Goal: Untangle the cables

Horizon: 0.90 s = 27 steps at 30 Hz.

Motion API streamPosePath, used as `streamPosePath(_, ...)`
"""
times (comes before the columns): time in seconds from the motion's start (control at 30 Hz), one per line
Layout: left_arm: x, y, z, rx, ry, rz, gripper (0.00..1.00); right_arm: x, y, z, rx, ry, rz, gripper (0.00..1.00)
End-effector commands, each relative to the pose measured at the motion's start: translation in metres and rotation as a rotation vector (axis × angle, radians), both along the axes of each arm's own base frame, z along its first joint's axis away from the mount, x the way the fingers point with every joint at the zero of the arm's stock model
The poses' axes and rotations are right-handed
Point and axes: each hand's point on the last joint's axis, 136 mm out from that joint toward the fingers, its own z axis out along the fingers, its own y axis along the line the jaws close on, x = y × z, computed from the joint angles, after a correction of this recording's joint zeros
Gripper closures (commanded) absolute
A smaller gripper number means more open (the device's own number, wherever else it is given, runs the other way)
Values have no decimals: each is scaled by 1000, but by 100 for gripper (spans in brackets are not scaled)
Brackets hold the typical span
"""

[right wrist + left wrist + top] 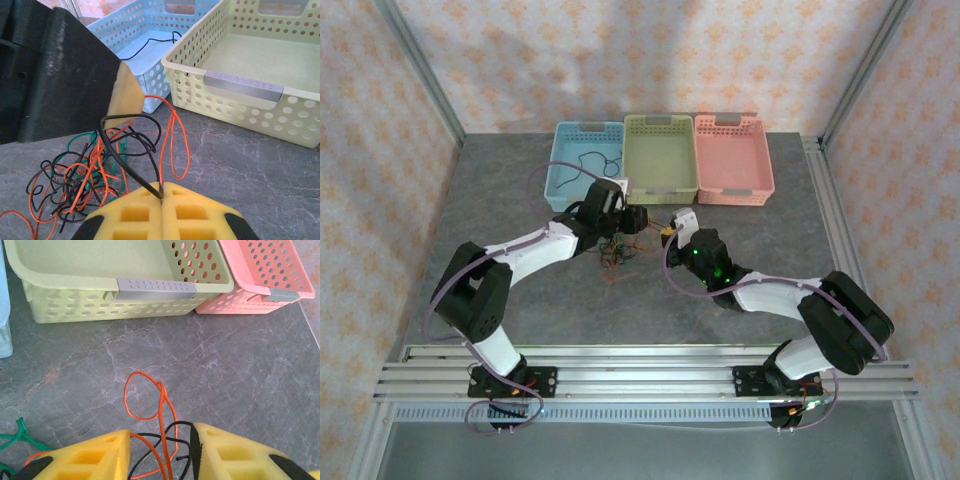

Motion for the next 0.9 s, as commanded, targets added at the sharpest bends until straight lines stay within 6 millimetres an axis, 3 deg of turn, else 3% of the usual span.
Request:
streamPosePath(0.0,7,1,4,2,-6,8,65,-1,1,4,20,3,6,100)
streamPosePath(0.23,7,1,-2,10,6,1,74,-1,1,2,12,6,3,100)
streamPosePath(0.43,5,8,3,18,-11,29,99,0,-1,4,10,-3,-7,100)
streamPosePath(0.87,-23,80,22,147,-55,279,100,7,-45,21,28,-83,-223,100)
